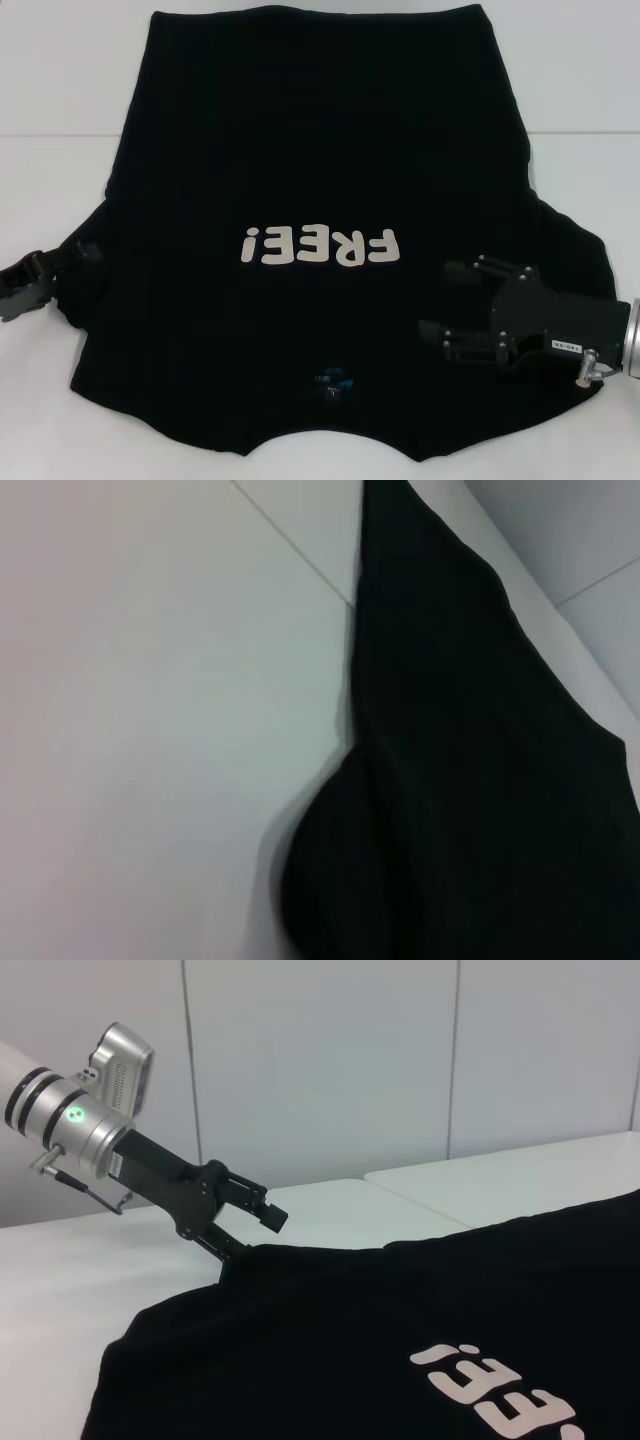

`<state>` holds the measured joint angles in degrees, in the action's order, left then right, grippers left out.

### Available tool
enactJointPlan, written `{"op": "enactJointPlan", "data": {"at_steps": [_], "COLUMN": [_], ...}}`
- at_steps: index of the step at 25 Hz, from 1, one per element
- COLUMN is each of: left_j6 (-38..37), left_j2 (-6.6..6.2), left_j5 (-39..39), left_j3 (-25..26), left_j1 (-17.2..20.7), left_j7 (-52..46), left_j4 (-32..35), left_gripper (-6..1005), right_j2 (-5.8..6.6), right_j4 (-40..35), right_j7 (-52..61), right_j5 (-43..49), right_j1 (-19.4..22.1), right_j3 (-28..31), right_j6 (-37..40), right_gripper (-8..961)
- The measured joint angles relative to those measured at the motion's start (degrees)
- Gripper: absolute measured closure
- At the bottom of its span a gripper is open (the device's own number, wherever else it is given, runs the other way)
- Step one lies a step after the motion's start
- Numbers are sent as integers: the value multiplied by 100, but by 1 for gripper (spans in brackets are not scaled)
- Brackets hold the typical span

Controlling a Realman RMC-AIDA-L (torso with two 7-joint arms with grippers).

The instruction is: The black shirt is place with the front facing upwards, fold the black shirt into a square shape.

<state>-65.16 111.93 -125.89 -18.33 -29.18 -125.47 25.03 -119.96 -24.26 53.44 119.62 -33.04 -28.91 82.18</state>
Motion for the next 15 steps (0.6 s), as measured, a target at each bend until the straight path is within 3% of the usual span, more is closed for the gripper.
{"op": "enactJointPlan", "data": {"at_steps": [3, 11, 15], "left_j6": [63, 209, 214], "left_j2": [-3, -3, -18], "left_j5": [-30, -33, -33], "left_j3": [-126, -222, -264], "left_j1": [-6, -8, -9], "left_j7": [-34, -48, -42], "left_j4": [22, 35, 43], "left_gripper": [116, 331, 517], "right_j2": [-1, 0, 0], "right_j4": [0, 0, 0], "right_j7": [0, 0, 0], "right_j5": [0, 0, -9], "right_j1": [6, 9, 12], "right_j3": [0, 0, 0], "right_j6": [15, 17, 17], "right_gripper": [59, 58, 58]}}
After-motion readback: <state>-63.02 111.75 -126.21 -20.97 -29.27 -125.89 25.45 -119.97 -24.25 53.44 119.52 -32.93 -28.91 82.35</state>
